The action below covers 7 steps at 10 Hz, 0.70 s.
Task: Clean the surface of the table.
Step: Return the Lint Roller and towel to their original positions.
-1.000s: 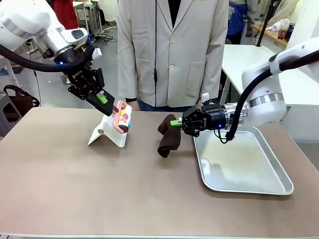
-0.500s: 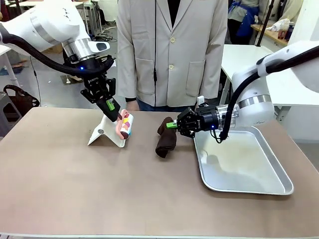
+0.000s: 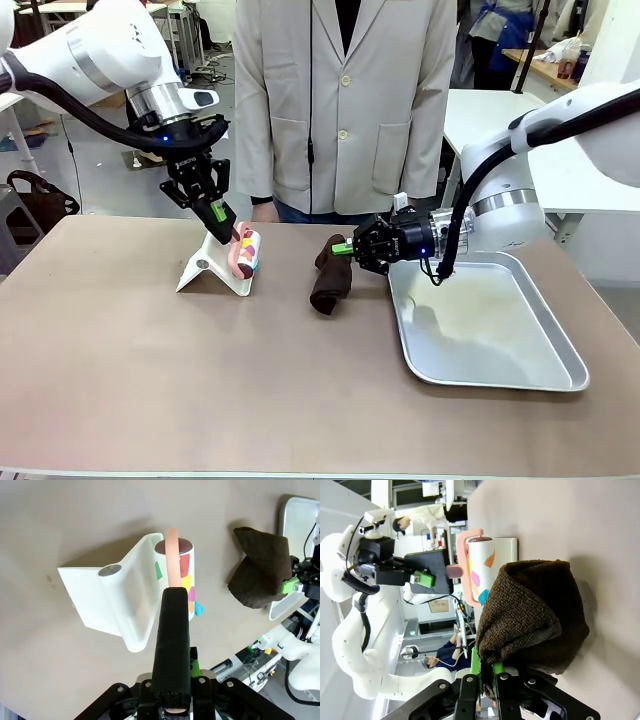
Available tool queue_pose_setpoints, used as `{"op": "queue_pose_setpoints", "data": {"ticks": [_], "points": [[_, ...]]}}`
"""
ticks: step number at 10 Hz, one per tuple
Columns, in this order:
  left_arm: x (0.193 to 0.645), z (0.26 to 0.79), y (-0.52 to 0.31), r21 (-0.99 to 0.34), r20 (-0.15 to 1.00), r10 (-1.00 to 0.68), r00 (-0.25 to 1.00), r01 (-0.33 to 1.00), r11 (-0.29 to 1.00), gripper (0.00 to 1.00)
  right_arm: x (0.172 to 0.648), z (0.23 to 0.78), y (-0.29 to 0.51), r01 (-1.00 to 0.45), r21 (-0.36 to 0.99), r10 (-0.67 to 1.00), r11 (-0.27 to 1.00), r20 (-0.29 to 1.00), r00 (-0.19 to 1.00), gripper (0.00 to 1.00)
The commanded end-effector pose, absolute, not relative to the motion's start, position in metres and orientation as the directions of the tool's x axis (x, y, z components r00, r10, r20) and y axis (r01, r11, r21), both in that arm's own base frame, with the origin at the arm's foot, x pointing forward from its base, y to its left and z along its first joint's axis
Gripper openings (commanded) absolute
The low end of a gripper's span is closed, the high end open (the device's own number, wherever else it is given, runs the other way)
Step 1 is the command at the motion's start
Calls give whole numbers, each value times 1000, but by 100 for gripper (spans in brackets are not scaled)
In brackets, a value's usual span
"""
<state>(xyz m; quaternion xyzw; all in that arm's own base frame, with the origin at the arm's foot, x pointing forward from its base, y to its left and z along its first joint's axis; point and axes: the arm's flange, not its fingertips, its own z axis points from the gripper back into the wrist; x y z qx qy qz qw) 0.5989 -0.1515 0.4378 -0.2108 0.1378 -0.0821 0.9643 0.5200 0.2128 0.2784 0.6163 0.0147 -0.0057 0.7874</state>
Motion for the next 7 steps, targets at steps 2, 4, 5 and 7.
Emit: {"op": "queue_pose_setpoints", "data": {"ticks": [2,4,5,7], "points": [[601,430,-146,-436,-276,-192,942,56,898,22,527,280,221,53,957,-14,285,-51,999,10],[596,434,-154,-460,-294,-223,929,67,885,22,528,280,221,87,939,-33,334,-81,996,10],[596,433,-155,-446,-286,-208,935,63,893,22,528,280,222,89,936,-21,342,-87,996,10],[595,428,-158,-432,-294,-218,931,74,899,22,529,279,223,92,934,-2,345,-97,995,10]]}}
